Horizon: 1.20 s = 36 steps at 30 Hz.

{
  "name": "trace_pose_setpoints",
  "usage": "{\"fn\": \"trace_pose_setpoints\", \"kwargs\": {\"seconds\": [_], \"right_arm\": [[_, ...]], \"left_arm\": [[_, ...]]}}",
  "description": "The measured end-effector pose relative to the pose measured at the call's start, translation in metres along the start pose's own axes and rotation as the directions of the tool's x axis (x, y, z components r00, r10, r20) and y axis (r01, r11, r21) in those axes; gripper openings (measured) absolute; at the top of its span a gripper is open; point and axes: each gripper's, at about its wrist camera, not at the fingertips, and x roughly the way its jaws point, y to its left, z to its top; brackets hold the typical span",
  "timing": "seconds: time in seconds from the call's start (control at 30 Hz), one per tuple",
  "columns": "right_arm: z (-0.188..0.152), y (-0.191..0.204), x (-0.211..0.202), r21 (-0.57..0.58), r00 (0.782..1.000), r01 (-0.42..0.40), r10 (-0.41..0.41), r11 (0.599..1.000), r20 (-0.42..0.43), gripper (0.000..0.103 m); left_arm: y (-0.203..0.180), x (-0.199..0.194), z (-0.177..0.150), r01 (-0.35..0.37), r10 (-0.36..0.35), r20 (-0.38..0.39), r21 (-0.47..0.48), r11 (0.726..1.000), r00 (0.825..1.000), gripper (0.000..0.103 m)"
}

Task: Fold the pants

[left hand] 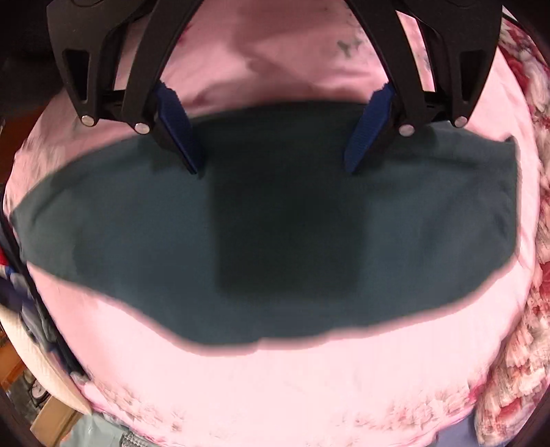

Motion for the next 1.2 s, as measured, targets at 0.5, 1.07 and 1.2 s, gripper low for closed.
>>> {"fn": "trace_pose_setpoints", "kwargs": {"seconds": [0.5, 1.07, 1.2], "right_arm": [[0.062, 0.05, 0.167, -0.192, 0.888, -0.194, 0.089, 0.962, -0.451, 0.049], [0.038, 0.074, 0.192, -0.028, 0.675, -0.499, 0.368, 0.866, -0.64, 0.051], [0.048, 0.067, 0.202, 0.048, 0.705, -0.478, 0.416, 0.877, -0.574, 0.051]], "left_arm": [[0.038, -0.009, 0.005, 0.011, -0.007, 0.039, -0.122, 0.992, 0.999, 0.086], [0.035, 0.018, 0.02, -0.034, 0.034, -0.014, -0.039, 0.999, 0.999, 0.099], [0.028, 0.025, 0.03, -0.042, 0.041, -0.026, -0.034, 0.999, 0.999, 0.099]]}}
